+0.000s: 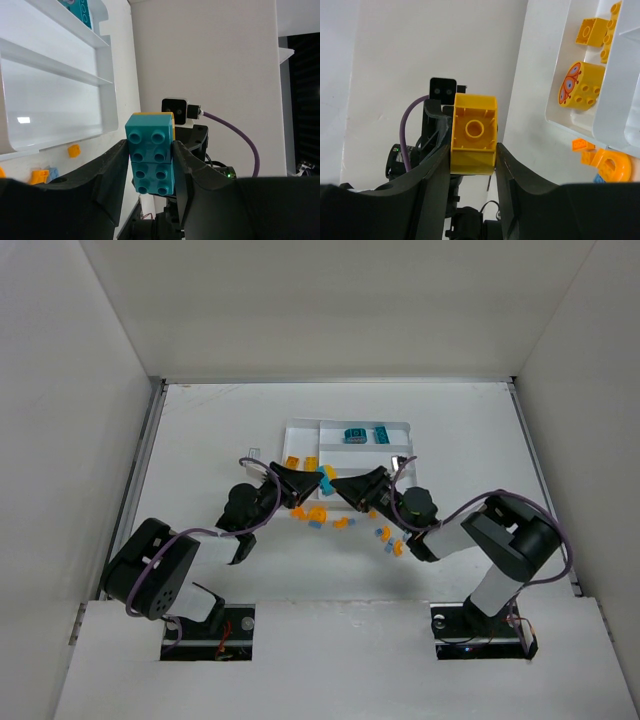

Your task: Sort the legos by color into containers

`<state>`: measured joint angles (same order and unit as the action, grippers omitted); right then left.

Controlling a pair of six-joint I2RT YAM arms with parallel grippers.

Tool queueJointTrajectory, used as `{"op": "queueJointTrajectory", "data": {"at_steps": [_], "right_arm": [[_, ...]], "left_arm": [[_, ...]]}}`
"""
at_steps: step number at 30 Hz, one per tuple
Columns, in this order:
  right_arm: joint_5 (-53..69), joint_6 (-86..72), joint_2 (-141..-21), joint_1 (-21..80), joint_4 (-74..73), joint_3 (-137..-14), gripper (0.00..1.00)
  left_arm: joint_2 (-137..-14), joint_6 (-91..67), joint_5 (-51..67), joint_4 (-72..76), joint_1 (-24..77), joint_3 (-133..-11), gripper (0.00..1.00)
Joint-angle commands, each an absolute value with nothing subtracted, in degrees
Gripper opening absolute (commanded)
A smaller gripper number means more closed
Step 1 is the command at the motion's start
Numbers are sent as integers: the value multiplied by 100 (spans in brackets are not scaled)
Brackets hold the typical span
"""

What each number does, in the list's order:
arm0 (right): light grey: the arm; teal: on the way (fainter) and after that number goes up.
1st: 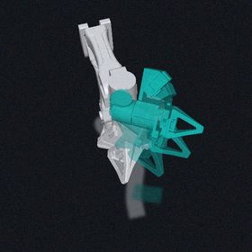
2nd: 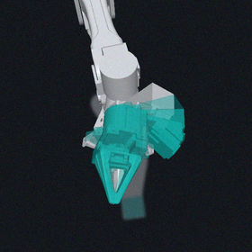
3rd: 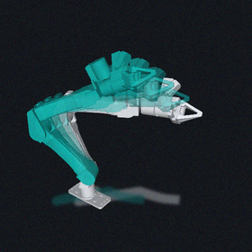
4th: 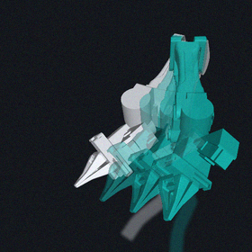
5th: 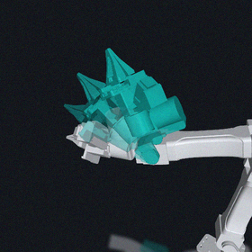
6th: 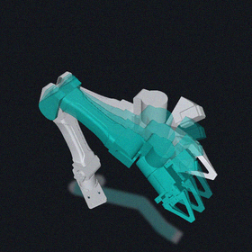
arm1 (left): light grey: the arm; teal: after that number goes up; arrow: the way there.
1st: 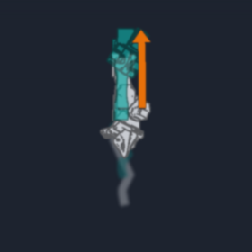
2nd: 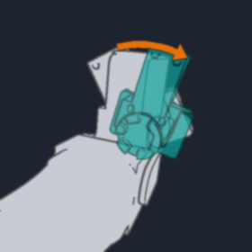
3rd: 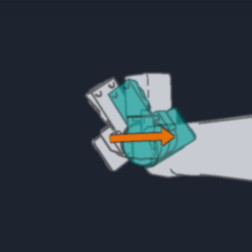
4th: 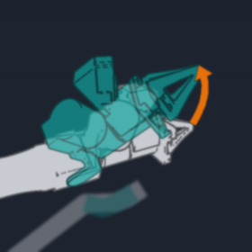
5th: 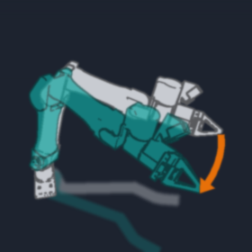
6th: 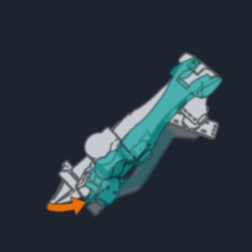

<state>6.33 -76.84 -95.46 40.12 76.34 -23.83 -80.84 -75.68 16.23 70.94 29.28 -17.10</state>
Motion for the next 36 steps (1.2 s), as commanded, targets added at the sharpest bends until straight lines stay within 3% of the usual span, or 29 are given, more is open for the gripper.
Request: {"op": "queueJointTrajectory", "data": {"at_steps": [1, 5, 10, 19, 36], "right_arm": [[650, -7822, -9747, 3942, 8586, -2452, 33], [712, -7831, -9738, 3907, 8622, -2452, 33], [738, -7831, -9764, 3898, 8604, -2479, 33], [756, -7805, -9624, 3731, 8613, -2347, 33], [870, -7585, -9167, 3362, 8210, -2188, 33]], "left_arm": [[-7998, -7523, 1793, 8446, 3098, -1810, 34], [-8042, -7506, 1793, 8446, 3124, -1828, 27], [-8068, -7506, 1811, 8446, 3168, -1846, 28], [-7875, -7436, 1916, 8385, 3098, -1793, 14], [-7796, -7471, 2197, 8314, 2861, -1600, 11]]}}
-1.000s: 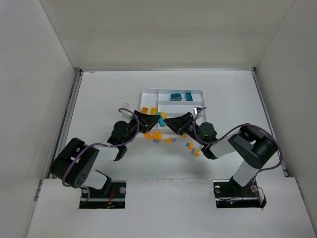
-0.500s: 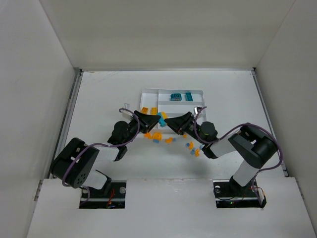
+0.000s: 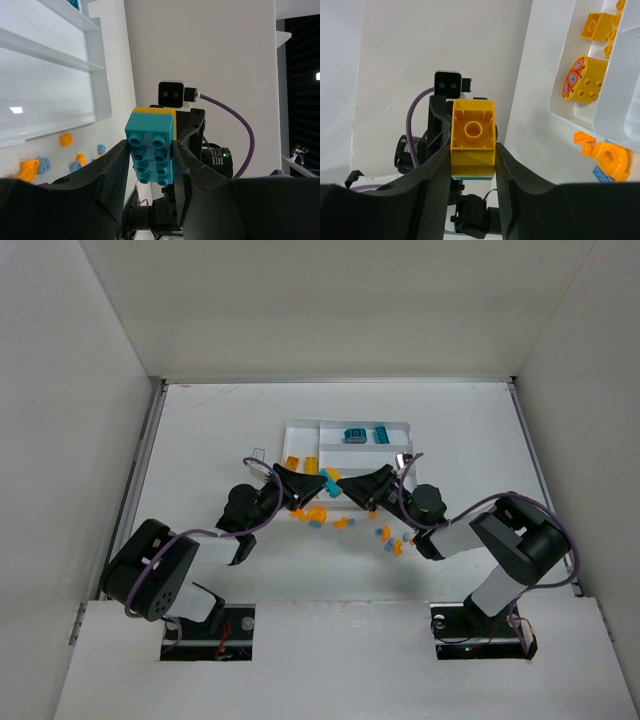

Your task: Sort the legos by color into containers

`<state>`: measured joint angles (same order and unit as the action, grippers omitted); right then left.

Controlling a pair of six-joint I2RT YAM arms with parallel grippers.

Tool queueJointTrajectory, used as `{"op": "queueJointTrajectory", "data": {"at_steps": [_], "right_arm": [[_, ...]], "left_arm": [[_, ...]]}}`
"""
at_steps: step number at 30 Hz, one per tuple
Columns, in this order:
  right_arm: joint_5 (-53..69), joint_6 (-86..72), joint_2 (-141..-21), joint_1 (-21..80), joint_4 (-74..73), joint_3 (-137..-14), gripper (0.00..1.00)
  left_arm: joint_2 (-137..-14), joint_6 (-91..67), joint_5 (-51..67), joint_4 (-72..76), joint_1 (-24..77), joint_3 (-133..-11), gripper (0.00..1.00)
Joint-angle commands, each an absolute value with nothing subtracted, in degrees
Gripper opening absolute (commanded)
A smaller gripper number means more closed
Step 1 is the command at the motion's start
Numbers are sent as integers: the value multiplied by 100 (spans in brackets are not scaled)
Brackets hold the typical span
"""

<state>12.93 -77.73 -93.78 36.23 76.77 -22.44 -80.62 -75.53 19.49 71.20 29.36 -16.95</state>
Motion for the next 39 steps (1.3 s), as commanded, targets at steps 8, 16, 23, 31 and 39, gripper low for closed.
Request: {"op": "queueJointTrajectory", "data": {"at_steps": [8, 16, 23, 31, 39], "right_arm": [[879, -7383, -8825, 3291, 7770, -2224, 33], [905, -7295, -8745, 3291, 7585, -2320, 32], [896, -7181, -8719, 3291, 7533, -2241, 32], [633, -6557, -7999, 3230, 6488, -2004, 33], [115, -5836, -7015, 3274, 5327, -1863, 33]], "left_arm": [[-7787, -7479, 2250, 8314, 2790, -1547, 11], [-7708, -7479, 2250, 8314, 2790, -1494, 10], [-7760, -7418, 2066, 8096, 2650, -1669, 11], [-8559, -6786, 1170, 6690, 2931, -2889, 12], [-10062, -6337, 888, 5573, 2808, -4542, 14]]}}
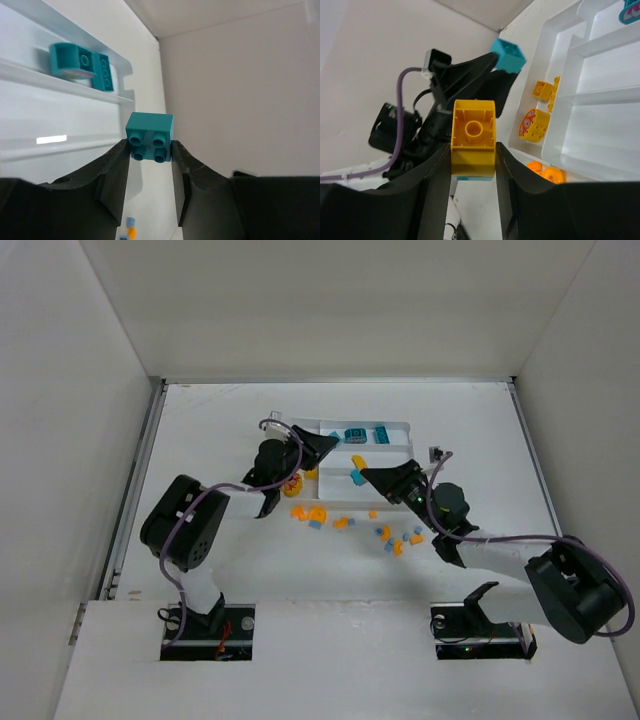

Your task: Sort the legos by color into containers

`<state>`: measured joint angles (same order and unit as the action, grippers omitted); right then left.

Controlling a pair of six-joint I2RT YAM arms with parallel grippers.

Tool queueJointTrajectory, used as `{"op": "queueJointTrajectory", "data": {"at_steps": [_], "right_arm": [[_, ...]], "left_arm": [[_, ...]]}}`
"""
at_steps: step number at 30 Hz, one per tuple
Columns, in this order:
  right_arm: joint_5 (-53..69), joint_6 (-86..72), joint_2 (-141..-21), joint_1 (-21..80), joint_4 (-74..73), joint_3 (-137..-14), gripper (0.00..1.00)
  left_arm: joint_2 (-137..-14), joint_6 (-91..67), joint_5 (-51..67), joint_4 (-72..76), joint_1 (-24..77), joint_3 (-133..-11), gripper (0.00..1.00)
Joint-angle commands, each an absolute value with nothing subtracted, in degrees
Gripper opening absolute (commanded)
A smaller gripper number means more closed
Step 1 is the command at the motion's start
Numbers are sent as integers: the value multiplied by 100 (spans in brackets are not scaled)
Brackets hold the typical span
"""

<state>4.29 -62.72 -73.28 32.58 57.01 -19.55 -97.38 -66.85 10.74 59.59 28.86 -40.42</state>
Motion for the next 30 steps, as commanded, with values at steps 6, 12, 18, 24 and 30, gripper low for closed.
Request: {"op": "queueJointTrajectory", "data": {"at_steps": [6, 12, 18, 24, 30], "right_arm": [[53, -5634, -6618, 3291, 4992, -1775, 33], [53, -5616, -6723, 3405, 5045, -1775, 33], [53, -5616, -6776, 3476, 5098, -1793, 33], [53, -5608, -6732, 3476, 5089, -1784, 33], [53, -5607, -6855, 3476, 5098, -1854, 33]], "left_arm": [[-10766, -5995, 765, 4984, 2738, -5465, 15], [-11003, -5275, 387, 4299, 2825, -6081, 16], [-11355, -4817, 220, 3745, 2861, -6688, 19], [-11584, -4579, 35, 3401, 2913, -7005, 32], [-11277, -4605, 26, 3498, 2922, -6769, 49]]}}
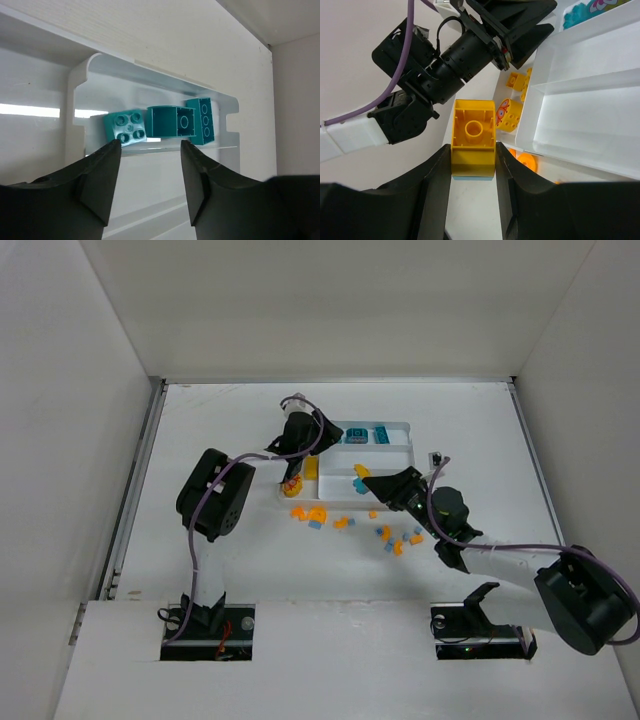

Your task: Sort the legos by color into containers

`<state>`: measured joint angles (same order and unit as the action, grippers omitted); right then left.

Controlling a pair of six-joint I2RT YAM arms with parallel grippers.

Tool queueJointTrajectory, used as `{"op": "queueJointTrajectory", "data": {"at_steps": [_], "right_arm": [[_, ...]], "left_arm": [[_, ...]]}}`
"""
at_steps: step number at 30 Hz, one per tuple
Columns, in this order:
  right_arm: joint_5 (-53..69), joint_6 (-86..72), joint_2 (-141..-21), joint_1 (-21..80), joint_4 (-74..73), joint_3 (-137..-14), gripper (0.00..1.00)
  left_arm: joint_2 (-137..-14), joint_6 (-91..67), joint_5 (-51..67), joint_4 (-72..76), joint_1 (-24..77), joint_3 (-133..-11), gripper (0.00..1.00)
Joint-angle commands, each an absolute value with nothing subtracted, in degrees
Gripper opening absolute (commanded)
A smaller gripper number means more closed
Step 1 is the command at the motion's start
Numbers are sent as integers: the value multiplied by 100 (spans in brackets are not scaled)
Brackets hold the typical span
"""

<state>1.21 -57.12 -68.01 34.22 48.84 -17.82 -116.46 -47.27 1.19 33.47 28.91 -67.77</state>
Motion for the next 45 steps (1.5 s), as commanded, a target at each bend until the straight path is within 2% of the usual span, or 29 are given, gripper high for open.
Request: {"op": "queueJointTrajectory", "data": {"at_steps": [1, 5, 8, 10, 13, 18, 24, 30, 34, 45], "right_arm": [[53, -5607, -6890, 3476, 5098, -1881, 33], [53, -5616, -7048, 3476, 5168, -1969, 33], [44, -5695, -7189, 3450, 5308, -2004, 33], [44, -5835, -7312, 3476, 5448, -2039, 33], [44, -6046, -7461, 3476, 5625, -2109, 33], [44, -6521, -7734, 3441, 5993, -2188, 33], [-9, -6925, -8033, 3467, 6345, -2259, 33], [-176, -7198, -8244, 3467, 6661, -2232, 33], [-150, -7444, -8419, 3467, 6934, -2250, 33], [-27, -8085, -9034, 3467, 7698, -2364, 33]], "left_arm": [[-11163, -4632, 35, 3559, 2922, -6654, 51], [-10619, -4745, 35, 3937, 2966, -6014, 53], [-10109, -5087, 79, 4436, 3019, -5241, 45], [-9775, -5447, 158, 4841, 3106, -4670, 44], [-9327, -5940, 299, 5500, 3299, -3887, 44], [-8877, -6485, 316, 6608, 3669, -2989, 49], [-9034, -6969, 422, 7645, 3880, -2654, 52], [-9614, -7496, 510, 8647, 3898, -2531, 51], [-9817, -7620, 615, 8692, 3924, -2619, 43], [-9536, -7339, 536, 8684, 4021, -2575, 44]]}}
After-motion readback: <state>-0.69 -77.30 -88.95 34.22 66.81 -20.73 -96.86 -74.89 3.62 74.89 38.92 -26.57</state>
